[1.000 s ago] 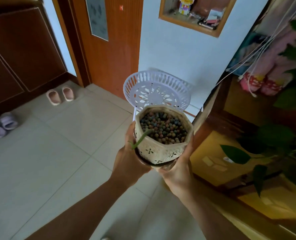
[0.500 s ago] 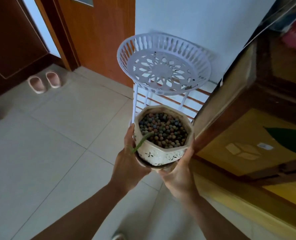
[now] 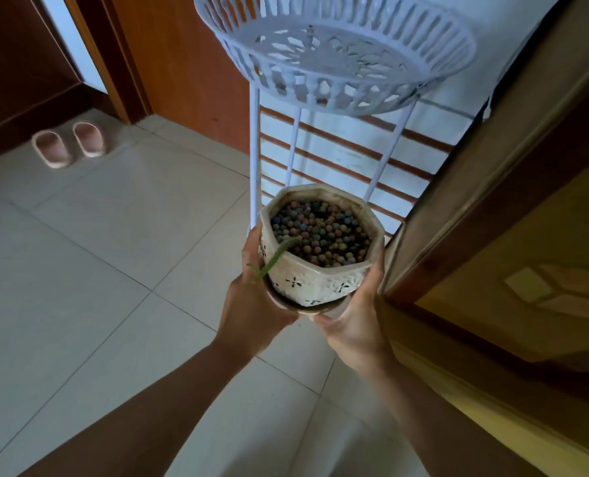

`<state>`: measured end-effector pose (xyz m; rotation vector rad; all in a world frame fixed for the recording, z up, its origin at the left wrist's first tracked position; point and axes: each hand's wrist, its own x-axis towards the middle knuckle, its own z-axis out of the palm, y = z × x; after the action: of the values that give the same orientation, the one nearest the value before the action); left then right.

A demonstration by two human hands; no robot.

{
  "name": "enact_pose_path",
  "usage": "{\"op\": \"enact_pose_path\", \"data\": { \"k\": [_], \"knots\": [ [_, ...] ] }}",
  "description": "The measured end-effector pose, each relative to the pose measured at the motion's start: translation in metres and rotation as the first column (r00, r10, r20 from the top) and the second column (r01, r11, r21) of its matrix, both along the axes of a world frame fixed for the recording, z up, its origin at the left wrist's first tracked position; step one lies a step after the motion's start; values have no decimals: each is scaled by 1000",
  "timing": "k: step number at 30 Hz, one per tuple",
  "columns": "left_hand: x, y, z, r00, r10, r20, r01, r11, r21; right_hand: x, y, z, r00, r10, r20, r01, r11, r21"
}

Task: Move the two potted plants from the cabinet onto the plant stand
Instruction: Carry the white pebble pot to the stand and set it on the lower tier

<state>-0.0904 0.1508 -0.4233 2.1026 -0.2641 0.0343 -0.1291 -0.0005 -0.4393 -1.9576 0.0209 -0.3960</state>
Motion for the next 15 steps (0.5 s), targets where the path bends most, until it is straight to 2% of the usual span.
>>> {"op": "enact_pose_path", "data": {
  "k": [6,15],
  "knots": [
    [21,-14,-62,999,10,50,-15,995,102,22,-15,-52,999,1,38,1,999,-46],
    [54,-31,-142,995,44,86,-48,997,52,54,-35,-123,995,17,99,-4,992,-123]
  ]
}}
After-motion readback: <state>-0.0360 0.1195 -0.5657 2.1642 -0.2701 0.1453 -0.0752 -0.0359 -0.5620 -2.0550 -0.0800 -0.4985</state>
